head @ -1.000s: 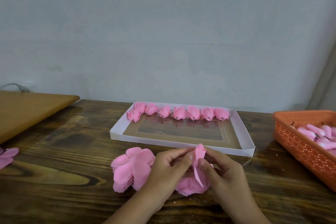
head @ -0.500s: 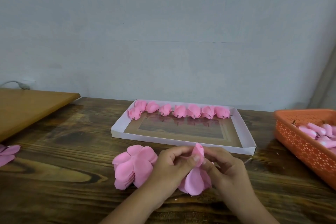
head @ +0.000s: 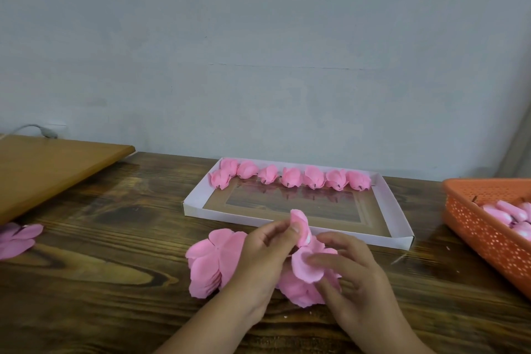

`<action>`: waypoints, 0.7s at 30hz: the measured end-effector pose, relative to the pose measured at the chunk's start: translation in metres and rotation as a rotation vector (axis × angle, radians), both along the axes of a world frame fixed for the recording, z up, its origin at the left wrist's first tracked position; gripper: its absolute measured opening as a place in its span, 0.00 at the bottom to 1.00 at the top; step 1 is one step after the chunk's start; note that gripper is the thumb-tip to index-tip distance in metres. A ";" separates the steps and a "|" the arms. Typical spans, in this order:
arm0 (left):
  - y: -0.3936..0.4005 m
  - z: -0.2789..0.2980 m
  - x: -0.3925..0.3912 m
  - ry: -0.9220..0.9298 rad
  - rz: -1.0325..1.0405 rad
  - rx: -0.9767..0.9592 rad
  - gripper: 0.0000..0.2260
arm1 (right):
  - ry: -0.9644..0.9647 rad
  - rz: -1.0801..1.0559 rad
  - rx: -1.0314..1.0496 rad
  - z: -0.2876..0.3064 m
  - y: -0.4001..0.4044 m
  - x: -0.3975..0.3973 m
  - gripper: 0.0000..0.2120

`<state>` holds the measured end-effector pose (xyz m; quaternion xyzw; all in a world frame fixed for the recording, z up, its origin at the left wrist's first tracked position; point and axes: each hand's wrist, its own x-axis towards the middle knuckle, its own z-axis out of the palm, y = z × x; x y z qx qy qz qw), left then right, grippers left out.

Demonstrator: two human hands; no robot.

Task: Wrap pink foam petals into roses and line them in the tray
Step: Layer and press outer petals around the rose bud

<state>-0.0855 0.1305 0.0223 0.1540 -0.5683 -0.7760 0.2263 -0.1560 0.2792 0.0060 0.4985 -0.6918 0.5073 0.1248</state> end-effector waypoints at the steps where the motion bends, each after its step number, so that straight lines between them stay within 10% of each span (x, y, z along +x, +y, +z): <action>1: 0.001 -0.001 -0.001 0.006 0.004 0.013 0.15 | -0.002 -0.030 -0.035 0.001 0.000 -0.001 0.14; 21: 0.009 0.000 0.005 0.013 -0.287 0.016 0.12 | -0.503 0.070 -0.272 0.012 -0.002 0.001 0.04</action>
